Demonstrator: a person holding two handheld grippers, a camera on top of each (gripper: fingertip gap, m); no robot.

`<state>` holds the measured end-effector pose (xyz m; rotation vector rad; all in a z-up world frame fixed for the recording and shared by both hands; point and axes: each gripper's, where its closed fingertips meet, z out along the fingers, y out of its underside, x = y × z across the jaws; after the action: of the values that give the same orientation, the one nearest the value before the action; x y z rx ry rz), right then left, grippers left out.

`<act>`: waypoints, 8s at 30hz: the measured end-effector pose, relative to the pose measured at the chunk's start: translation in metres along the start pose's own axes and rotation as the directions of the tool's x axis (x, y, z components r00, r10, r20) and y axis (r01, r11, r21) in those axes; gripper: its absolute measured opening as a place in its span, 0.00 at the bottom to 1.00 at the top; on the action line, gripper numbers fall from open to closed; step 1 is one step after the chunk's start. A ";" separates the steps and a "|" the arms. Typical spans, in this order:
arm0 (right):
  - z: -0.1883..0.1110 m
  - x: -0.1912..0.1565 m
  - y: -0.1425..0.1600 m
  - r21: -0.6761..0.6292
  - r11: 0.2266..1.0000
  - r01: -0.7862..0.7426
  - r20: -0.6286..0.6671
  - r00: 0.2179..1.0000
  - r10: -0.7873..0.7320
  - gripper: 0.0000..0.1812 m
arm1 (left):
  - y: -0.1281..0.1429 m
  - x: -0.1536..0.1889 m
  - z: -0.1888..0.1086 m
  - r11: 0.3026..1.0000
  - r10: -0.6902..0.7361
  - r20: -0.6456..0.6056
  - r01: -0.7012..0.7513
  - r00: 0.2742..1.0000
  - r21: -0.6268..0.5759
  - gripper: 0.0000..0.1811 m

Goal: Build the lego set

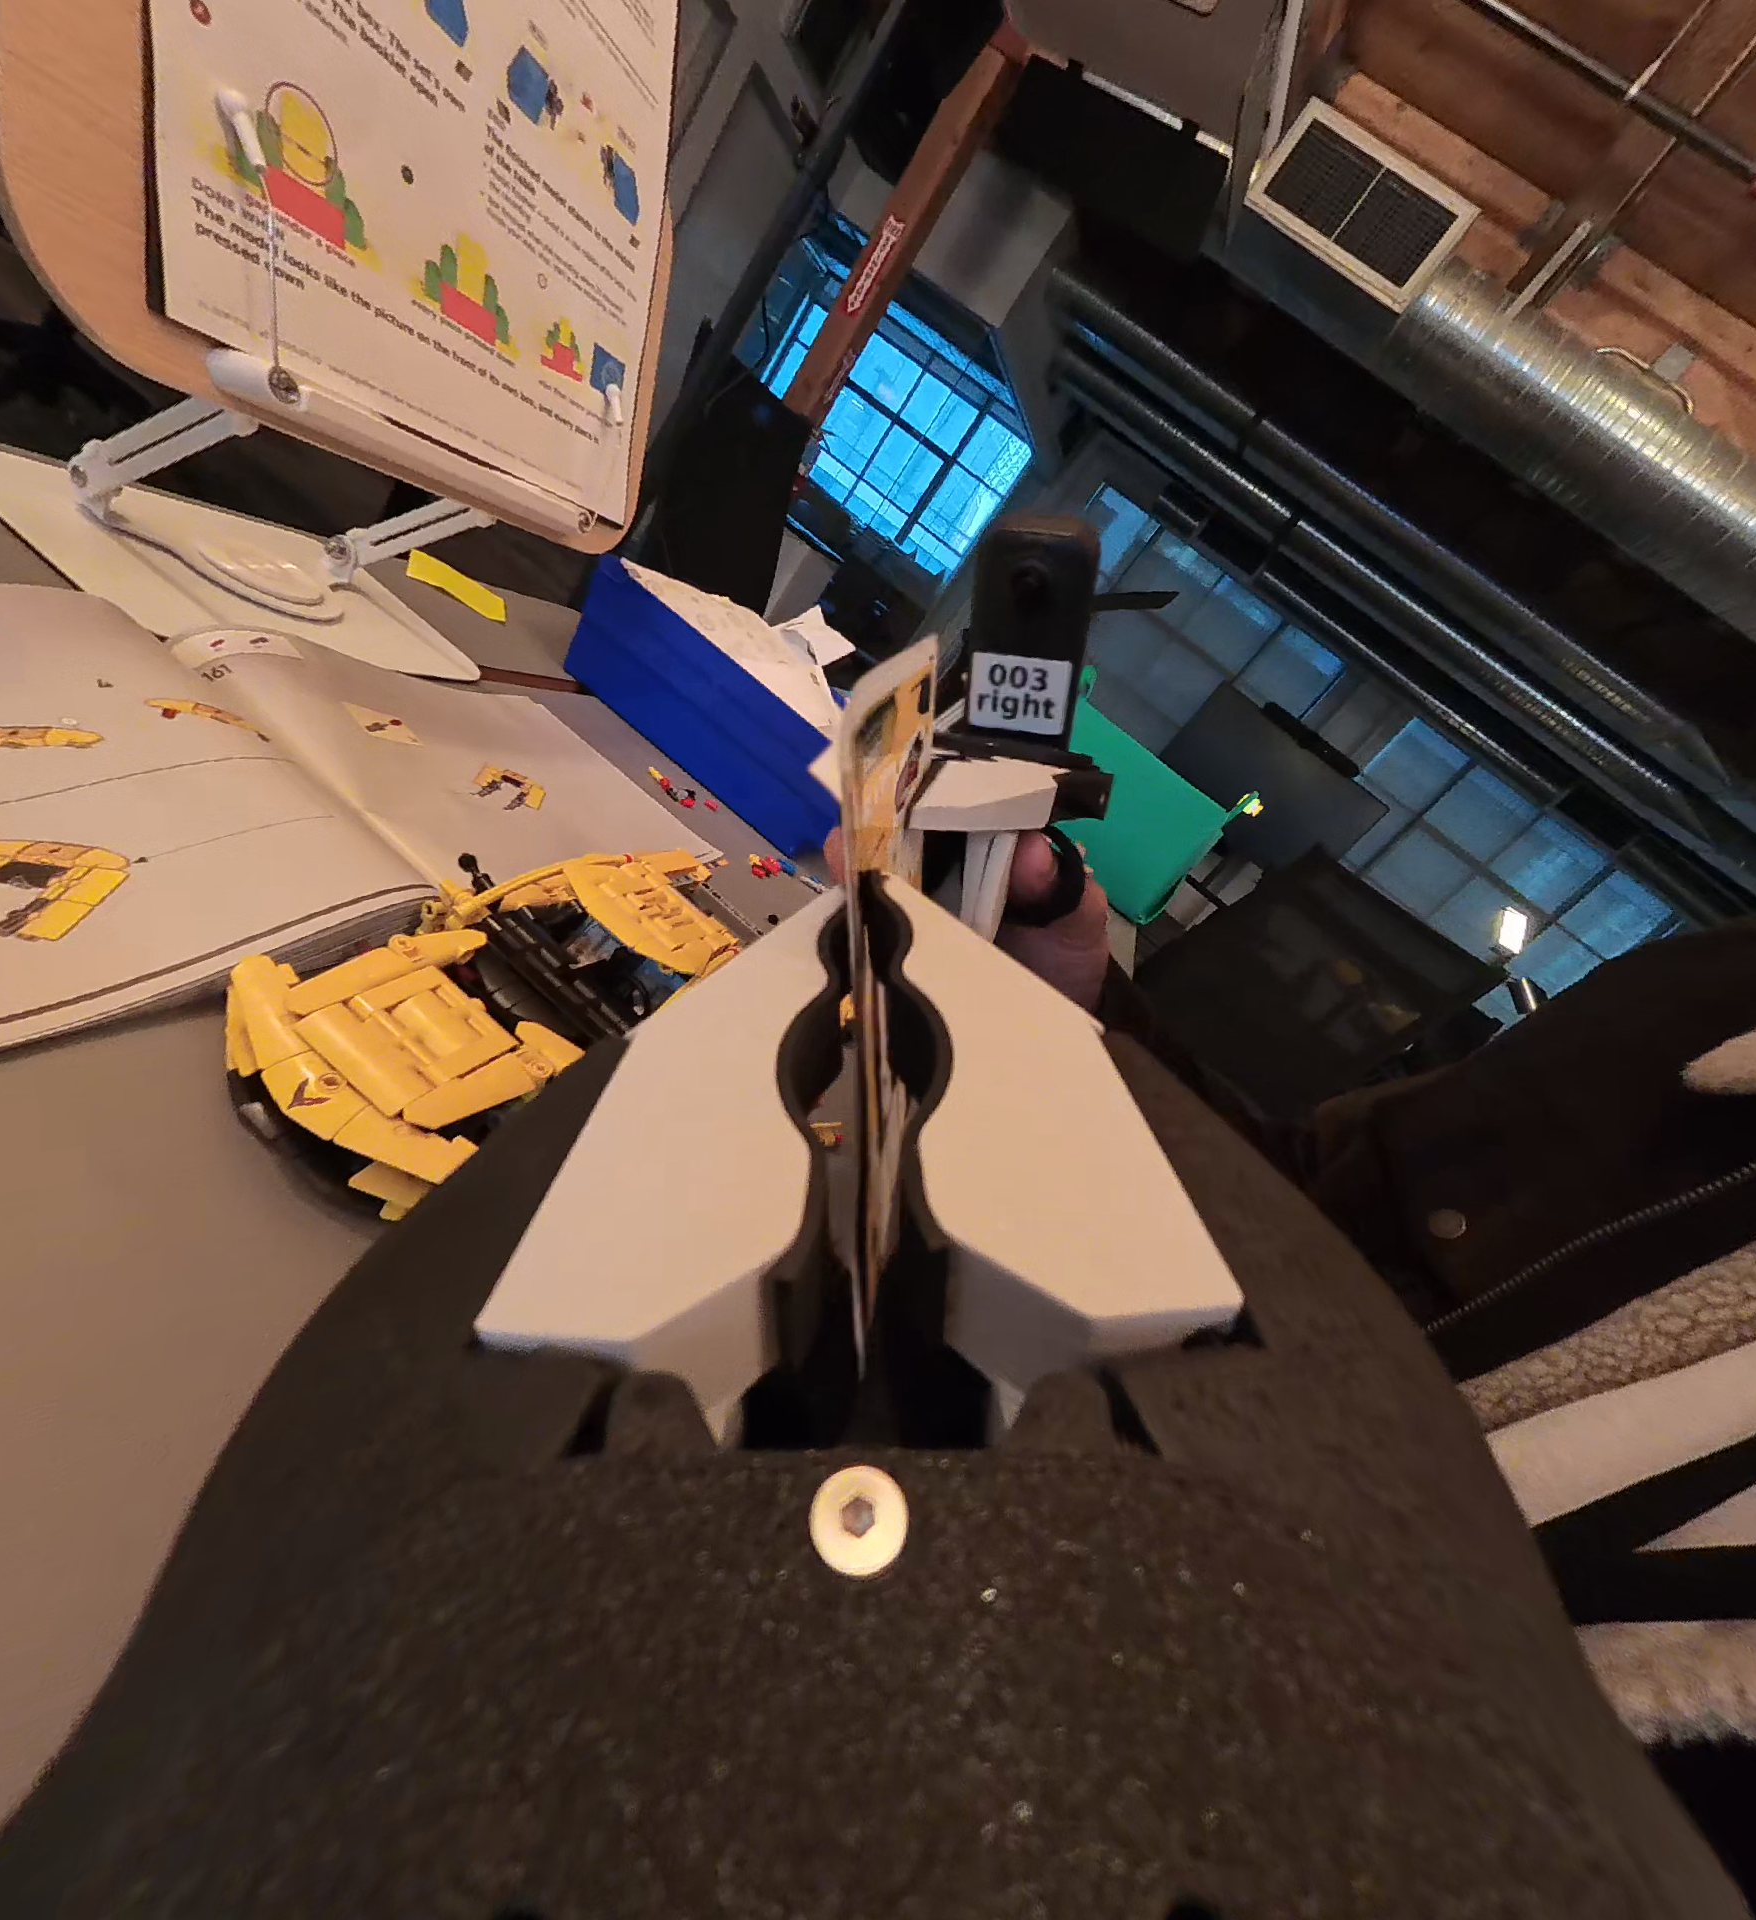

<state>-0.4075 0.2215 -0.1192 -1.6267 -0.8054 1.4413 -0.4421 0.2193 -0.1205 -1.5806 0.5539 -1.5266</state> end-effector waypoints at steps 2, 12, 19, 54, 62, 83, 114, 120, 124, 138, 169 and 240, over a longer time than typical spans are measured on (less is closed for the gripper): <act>-0.001 -0.002 -0.001 0.012 0.999 -0.037 0.028 0.999 0.037 0.00 | -0.001 0.005 0.000 1.000 0.001 -0.022 -0.001 1.000 0.001 0.00; -0.005 0.000 -0.008 0.053 0.994 -0.097 0.052 0.994 0.094 0.00 | 0.012 0.012 0.011 0.999 0.026 -0.066 -0.028 0.998 -0.038 0.00; -0.007 0.005 -0.008 0.052 0.995 -0.088 0.023 0.996 0.087 0.00 | 0.008 0.014 0.009 0.999 0.031 -0.072 -0.032 0.997 -0.021 0.00; 0.015 -0.075 0.007 -0.033 0.954 0.298 0.165 0.943 -0.289 0.05 | 0.019 0.079 0.001 0.937 0.326 -0.312 -0.349 0.892 -0.019 0.00; 0.010 -0.075 0.003 -0.010 0.960 0.281 0.178 0.945 -0.274 0.00 | 0.022 0.079 0.001 0.931 0.334 -0.303 -0.363 0.893 -0.043 0.00; -0.007 -0.048 -0.025 0.154 0.926 0.344 -0.022 0.938 -0.345 0.00 | 0.021 -0.046 -0.221 0.975 -0.214 0.533 0.142 0.819 0.173 0.00; -0.002 -0.027 -0.009 0.090 0.951 0.297 -0.022 0.955 -0.297 0.00 | 0.011 -0.142 -0.399 0.928 0.277 0.830 0.091 0.483 -0.363 0.00; -0.003 -0.027 -0.006 0.081 0.951 0.299 -0.016 0.954 -0.298 0.00 | 0.038 -0.155 -0.371 0.884 0.337 0.790 0.117 0.512 -0.453 0.00; -0.002 -0.028 -0.005 0.081 0.952 0.296 -0.010 0.955 -0.296 0.00 | 0.050 -0.166 -0.377 0.849 0.362 0.791 0.176 0.493 -0.498 0.00; -0.002 -0.031 -0.005 0.072 0.956 0.286 0.000 0.958 -0.287 0.00 | 0.039 -0.171 -0.392 0.875 0.337 0.822 0.171 0.459 -0.454 0.00; -0.104 0.041 -0.010 -0.328 0.561 0.760 -0.582 0.306 -0.754 0.00 | -0.024 -0.062 -0.049 0.905 0.425 0.447 -0.380 0.787 -0.192 0.01; -0.179 0.043 0.067 -0.027 0.940 0.339 -0.665 0.696 -0.270 0.15 | 0.197 -0.022 0.136 0.331 0.667 -0.243 -0.573 0.704 -0.750 0.12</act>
<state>-0.2279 0.1999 -0.1930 -1.6651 -0.5322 0.5702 -0.2680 0.1661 -0.2779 -1.7065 1.7484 -0.5396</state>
